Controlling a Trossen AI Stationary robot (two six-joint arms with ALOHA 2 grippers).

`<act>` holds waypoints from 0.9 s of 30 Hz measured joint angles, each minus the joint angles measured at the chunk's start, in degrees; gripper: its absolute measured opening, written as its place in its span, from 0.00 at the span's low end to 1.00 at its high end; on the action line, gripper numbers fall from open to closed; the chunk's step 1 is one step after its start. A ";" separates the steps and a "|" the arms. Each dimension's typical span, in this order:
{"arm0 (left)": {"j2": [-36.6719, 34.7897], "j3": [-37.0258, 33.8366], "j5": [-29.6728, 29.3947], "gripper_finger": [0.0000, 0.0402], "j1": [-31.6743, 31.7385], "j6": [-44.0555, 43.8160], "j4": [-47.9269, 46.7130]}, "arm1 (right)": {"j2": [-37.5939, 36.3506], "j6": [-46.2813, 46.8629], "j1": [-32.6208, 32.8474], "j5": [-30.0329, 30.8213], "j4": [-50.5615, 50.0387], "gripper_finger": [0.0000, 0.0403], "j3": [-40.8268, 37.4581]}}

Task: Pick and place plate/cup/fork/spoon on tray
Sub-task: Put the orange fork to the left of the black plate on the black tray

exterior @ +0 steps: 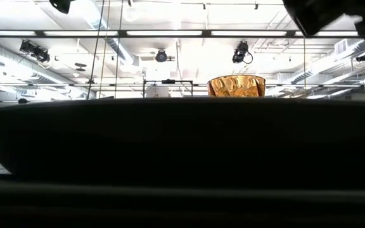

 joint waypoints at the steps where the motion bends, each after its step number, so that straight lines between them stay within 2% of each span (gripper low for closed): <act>1: -0.64 -0.04 0.04 0.14 0.00 0.47 -0.16 | 1.00 0.74 0.20 0.79 -2.17 0.00 2.20; 6: -2.98 -0.06 0.65 0.14 -0.02 0.98 -0.24 | 5.58 7.28 1.55 6.45 -11.92 0.00 10.28; 9: -3.35 -0.06 0.67 0.14 0.00 0.99 -0.41 | 8.23 11.68 2.78 7.40 -16.34 0.00 11.87; 14: -3.30 -0.06 0.66 0.14 0.07 0.98 -0.46 | 12.14 16.48 4.48 9.61 -15.68 0.02 11.88; 20: -3.26 -0.06 0.66 0.14 0.04 0.42 -0.68 | 15.84 17.76 4.69 10.88 -15.71 0.12 11.87; 27: -3.24 -0.07 0.67 0.14 0.04 -2.45 -4.33 | 16.20 20.48 3.51 12.05 -17.94 0.27 11.69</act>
